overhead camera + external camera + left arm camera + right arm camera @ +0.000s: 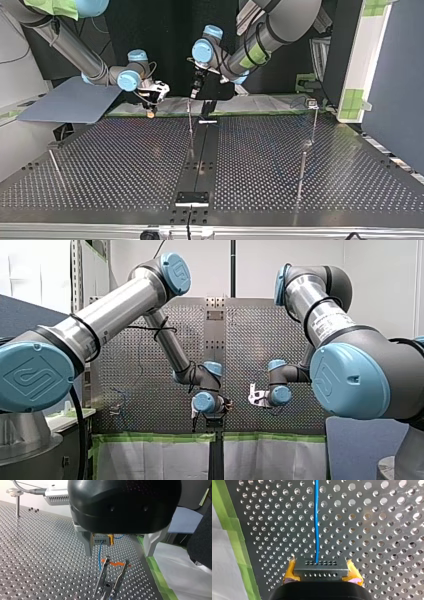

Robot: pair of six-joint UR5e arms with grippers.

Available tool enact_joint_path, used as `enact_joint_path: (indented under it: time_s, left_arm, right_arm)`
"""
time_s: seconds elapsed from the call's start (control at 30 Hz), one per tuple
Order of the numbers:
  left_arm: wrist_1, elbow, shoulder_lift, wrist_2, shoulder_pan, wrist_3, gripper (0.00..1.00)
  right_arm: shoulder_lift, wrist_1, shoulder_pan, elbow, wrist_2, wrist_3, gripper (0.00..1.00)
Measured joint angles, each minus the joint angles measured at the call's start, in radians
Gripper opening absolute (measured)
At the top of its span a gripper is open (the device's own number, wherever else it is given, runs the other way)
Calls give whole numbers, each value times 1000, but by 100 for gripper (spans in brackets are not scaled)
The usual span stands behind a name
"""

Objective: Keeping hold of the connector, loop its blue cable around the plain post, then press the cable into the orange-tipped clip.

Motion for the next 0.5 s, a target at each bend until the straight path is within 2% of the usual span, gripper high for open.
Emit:
enact_joint_path:
  time_s: [0.5]
  left_arm:
    - [-29, -1, 0, -24, 0, 10, 100]
  right_arm:
    - [0, 0, 2, 0, 0, 1, 0]
